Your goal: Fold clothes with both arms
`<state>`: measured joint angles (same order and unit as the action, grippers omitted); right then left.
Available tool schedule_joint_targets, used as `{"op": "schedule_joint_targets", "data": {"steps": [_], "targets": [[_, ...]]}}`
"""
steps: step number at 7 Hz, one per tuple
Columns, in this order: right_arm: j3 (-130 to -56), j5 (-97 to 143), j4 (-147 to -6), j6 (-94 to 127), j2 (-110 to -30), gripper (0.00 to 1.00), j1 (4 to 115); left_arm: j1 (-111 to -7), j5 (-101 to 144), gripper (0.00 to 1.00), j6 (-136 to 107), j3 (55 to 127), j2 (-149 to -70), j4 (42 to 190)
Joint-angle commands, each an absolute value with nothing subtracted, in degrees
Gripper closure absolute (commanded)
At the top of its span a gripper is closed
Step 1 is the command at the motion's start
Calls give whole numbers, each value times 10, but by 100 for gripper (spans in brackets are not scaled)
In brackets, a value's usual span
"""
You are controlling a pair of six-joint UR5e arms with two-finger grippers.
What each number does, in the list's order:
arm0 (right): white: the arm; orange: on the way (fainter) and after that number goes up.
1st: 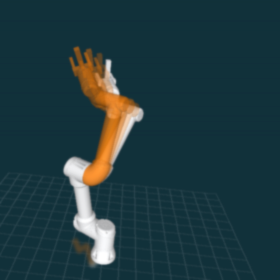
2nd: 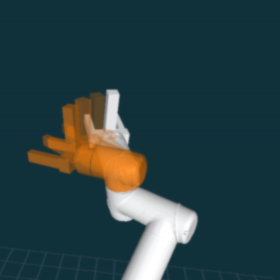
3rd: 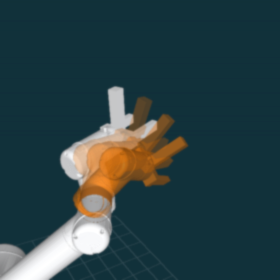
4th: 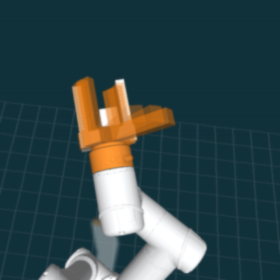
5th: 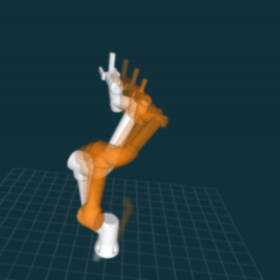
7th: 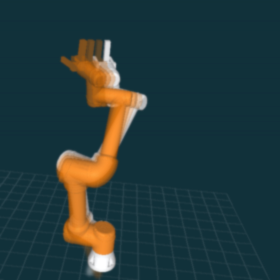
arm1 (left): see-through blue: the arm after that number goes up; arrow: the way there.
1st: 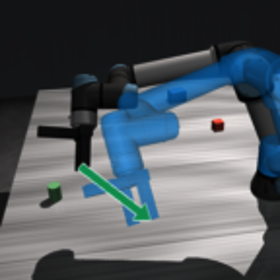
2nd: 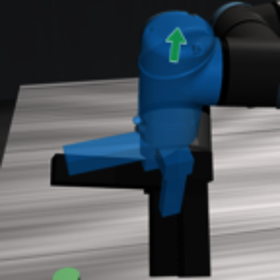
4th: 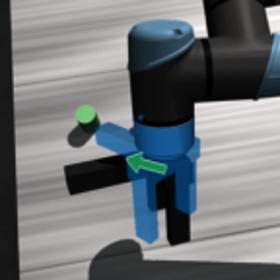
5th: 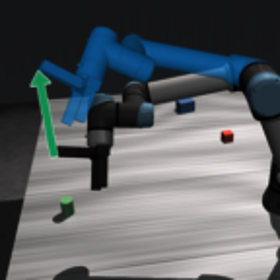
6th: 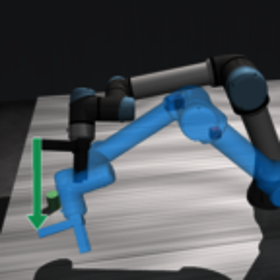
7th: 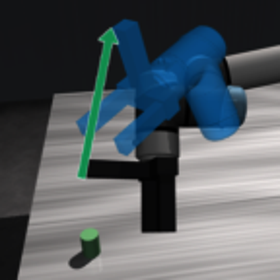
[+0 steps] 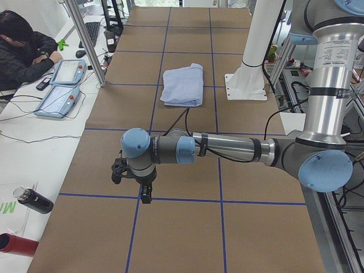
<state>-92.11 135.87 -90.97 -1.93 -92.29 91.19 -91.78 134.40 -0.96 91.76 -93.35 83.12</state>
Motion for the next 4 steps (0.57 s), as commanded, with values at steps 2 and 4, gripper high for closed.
{"op": "schedule_joint_targets", "data": {"steps": [2,4], "targets": [[-921,1361,-910,-20,-924,0,912,-884,1350,0,-4,918,-898,830],[-919,1361,-910,-20,-924,0,912,-882,1346,0,-7,914,-867,896]]}}
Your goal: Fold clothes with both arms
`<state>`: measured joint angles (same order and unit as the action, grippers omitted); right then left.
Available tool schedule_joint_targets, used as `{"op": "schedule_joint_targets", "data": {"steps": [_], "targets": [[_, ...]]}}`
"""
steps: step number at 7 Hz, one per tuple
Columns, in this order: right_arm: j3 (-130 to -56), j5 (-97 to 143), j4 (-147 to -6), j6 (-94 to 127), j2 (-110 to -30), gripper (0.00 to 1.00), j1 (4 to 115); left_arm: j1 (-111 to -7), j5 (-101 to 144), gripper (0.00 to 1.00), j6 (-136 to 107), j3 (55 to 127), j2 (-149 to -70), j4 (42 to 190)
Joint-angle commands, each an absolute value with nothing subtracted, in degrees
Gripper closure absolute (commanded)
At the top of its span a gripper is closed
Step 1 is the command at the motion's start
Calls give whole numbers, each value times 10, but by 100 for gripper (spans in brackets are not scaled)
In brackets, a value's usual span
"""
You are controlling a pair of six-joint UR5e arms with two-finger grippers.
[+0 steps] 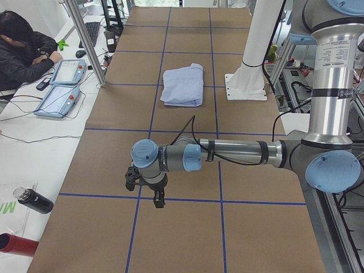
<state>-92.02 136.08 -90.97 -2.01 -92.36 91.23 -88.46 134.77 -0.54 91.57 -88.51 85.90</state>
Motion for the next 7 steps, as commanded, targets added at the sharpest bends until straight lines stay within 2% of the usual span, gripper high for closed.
{"op": "schedule_joint_targets", "data": {"steps": [1,7], "targets": [[-918,1361,-911,-19,-924,0,912,-878,1346,0,-7,914,-866,896],[-917,1361,-911,-20,-924,0,912,-879,1343,0,-4,941,-877,894]]}}
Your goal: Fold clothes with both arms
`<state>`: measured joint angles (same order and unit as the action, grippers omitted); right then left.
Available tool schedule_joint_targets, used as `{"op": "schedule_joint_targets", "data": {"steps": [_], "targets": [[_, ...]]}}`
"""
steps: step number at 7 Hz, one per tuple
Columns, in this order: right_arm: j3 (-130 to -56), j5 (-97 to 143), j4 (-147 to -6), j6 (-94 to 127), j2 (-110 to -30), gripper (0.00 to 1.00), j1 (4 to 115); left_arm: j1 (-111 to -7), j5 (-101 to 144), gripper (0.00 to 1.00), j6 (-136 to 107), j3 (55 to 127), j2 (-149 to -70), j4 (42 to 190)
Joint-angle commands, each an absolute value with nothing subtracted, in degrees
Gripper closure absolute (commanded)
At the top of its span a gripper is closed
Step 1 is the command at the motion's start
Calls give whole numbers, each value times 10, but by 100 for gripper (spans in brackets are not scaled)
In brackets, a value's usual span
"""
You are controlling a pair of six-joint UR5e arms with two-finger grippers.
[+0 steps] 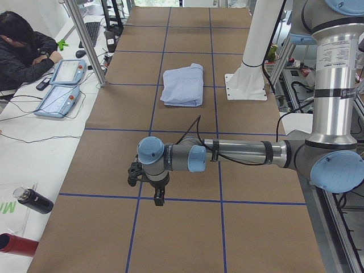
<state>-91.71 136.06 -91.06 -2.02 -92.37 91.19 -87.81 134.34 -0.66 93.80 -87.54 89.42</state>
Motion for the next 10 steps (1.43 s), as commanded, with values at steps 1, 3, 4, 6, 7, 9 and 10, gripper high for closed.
{"op": "schedule_joint_targets", "data": {"steps": [1,3,4,6,7,9,10], "targets": [[-917,1361,-911,-20,-924,0,912,-879,1343,0,-3,940,-875,896],[-917,1361,-911,-20,-924,0,912,-884,1323,0,17,942,-878,896],[-914,1361,-911,-20,-924,0,912,-889,1314,0,23,943,-881,896],[-911,1361,-912,-20,-924,0,911,-890,1314,0,23,944,-882,896],[-908,1361,-913,-21,-924,0,911,-891,1315,0,23,944,-882,896],[-923,1361,-914,1,-921,0,911,-891,1314,0,23,945,-883,896],[-939,1362,-911,61,-920,0,911,-892,1315,0,23,947,-882,896]]}}
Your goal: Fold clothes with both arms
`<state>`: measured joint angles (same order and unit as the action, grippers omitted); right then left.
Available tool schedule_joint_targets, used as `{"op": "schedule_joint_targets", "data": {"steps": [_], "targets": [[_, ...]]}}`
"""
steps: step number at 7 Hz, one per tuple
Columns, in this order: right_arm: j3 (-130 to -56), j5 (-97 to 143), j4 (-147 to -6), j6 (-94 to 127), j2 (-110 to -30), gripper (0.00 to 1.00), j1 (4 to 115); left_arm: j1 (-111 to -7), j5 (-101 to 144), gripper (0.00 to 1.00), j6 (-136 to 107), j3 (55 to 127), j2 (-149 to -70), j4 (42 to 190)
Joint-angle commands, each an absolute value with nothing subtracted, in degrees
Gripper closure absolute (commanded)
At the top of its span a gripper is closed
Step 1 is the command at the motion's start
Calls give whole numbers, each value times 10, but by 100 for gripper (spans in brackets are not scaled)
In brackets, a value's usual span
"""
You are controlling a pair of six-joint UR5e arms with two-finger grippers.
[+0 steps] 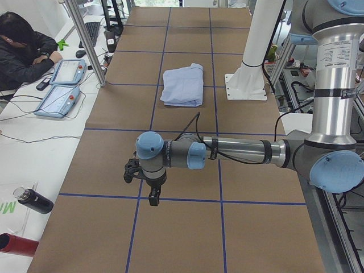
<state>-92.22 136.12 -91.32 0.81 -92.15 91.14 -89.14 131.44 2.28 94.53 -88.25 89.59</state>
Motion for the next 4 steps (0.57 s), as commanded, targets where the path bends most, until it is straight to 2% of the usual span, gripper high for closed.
{"op": "schedule_joint_targets", "data": {"steps": [1,4], "targets": [[-952,1362,-914,68,-922,0,911,-892,1315,0,23,950,-882,895],[-953,1363,-911,69,-927,0,911,-893,1315,0,22,954,-881,895]]}}
